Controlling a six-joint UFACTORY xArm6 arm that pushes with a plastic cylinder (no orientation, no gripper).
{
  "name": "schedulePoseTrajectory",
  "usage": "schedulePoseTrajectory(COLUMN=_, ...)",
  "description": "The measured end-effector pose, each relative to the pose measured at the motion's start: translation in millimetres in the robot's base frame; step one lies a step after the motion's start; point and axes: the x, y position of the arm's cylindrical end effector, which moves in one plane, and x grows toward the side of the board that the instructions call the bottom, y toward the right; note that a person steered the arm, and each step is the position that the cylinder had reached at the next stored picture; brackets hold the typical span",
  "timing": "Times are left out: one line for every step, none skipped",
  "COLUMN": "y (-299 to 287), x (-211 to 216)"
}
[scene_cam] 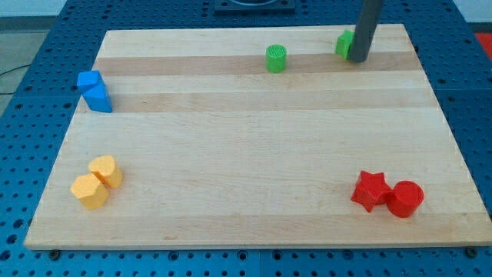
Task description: Move the green circle left to the green star
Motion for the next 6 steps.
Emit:
schedulePoseTrajectory(y=-84.7, x=65.8)
schedulePoseTrajectory(y=-191.4, x=63.2)
schedulePoseTrajectory(y=-179.1, x=25.3)
schedulePoseTrajectory(y=-124.4, x=17.6)
schedulePoseTrajectory(y=-158.4, x=14.5)
schedulePoseTrajectory(y=-202.6, x=-6.6)
